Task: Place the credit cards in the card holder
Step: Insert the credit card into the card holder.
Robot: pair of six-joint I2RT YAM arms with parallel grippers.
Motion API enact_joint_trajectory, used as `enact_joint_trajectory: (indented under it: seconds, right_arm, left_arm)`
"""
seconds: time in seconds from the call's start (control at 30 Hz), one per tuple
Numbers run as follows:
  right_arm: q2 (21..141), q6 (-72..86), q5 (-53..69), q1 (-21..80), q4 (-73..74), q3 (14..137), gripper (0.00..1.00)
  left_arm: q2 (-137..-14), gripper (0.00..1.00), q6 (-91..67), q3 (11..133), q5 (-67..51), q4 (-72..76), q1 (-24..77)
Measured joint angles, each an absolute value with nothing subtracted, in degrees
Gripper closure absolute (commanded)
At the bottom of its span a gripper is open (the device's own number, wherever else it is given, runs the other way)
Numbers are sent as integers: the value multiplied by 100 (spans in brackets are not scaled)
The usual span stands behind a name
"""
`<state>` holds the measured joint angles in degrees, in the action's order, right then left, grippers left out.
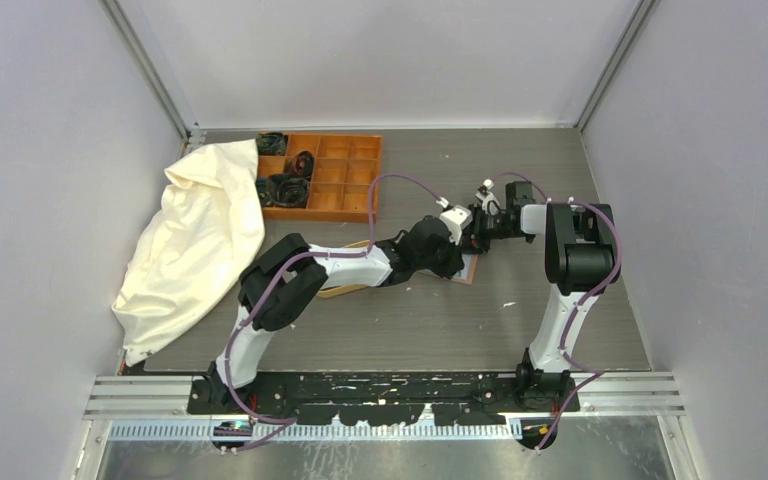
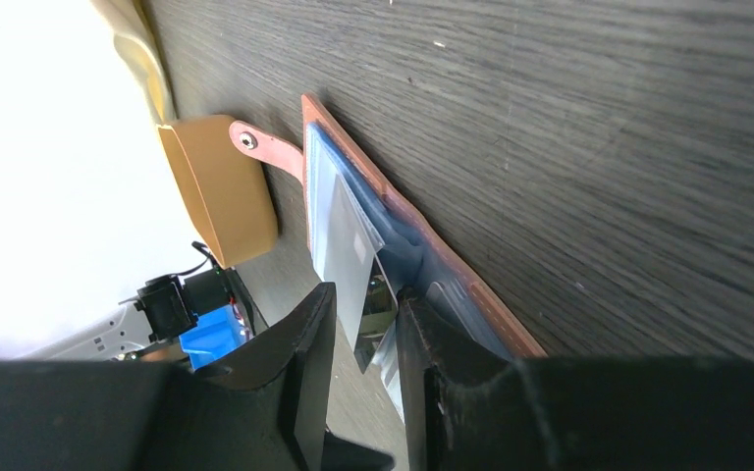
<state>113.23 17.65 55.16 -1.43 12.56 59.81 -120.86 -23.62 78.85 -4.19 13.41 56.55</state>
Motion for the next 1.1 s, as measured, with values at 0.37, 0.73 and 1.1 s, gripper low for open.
enact_joint_trajectory:
  seconds: [0.37,0.73,1.1]
  right_arm:
    - [11323,1747,5511,-143,1286,5990,61]
    - [11292,1686,5498,-123,1385,6045,57]
    - [11122,1415,5277,-123,1702,6147,55]
  left_arm:
    - [-12261,80,-2353,7999,408,913,5649]
    - [-12269,79,-2228,7994,878,1116,5590]
    - [-11389,78,-1925,6628,27,1957,5400]
